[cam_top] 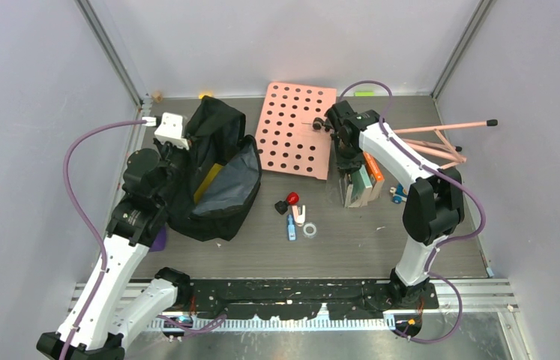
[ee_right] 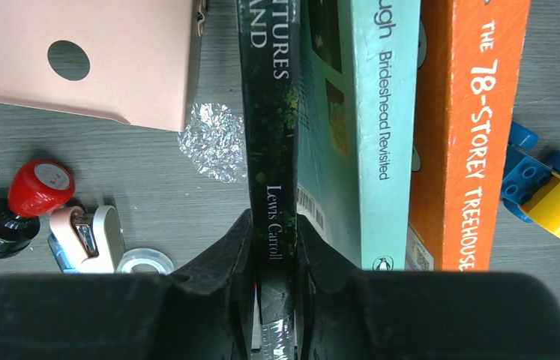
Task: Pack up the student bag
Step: Pick up the book from the center of the board, then place the book in the student bag.
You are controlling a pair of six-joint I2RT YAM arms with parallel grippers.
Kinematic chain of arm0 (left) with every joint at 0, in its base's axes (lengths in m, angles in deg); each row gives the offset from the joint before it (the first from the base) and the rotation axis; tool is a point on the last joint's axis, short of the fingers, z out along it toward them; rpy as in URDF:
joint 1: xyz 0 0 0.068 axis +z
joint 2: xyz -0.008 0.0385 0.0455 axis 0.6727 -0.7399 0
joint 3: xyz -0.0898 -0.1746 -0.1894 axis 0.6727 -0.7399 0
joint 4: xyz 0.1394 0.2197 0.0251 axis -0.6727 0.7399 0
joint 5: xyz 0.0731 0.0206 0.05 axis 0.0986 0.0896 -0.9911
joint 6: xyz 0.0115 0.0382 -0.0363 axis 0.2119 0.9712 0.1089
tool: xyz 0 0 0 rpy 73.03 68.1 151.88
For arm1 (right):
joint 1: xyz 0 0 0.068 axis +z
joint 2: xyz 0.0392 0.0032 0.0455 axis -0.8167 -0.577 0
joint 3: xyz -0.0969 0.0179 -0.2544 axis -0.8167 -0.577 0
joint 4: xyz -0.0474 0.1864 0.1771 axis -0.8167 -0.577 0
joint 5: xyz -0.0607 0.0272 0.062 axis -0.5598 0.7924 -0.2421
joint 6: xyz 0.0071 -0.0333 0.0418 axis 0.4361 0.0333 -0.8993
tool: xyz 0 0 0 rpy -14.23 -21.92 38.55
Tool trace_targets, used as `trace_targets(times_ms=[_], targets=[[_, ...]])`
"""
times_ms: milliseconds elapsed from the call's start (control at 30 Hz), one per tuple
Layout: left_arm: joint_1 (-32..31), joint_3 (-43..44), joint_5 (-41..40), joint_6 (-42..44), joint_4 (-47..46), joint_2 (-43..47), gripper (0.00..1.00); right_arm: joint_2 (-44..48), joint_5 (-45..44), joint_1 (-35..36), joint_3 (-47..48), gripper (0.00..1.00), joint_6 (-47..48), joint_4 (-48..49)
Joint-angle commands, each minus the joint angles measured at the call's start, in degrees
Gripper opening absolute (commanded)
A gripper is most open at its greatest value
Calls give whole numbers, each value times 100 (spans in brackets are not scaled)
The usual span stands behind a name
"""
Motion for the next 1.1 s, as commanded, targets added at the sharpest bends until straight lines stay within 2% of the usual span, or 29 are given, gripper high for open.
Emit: trace_targets(times_ms=[0,333,500,600,767,933,1067], targets=[[-1,-42,-105,119,-2,81,0,247,-68,3,352,1,-29,-159],[-1,-43,23,46,-32,137,0,1057,305,342,1291,1,-624,-1668],[-1,-88,16,32,-82,170,0,1332,466,488,2535,1,-988,-2380],[-1,-103,11,22,-91,144,0,1424,891,552,3260,1,-1392,-2765],[-1,-103,96,-28,-114,142,0,1669,1862,935,3722,1,-1951,-2703],[-1,-104,194,-101,-143,181,0,1733,2285,1677,3749,1,-2409,-2031],[-1,-121,218,-130,-170,230,0,1437,2547,2392,3995,1,-2726,-1667]])
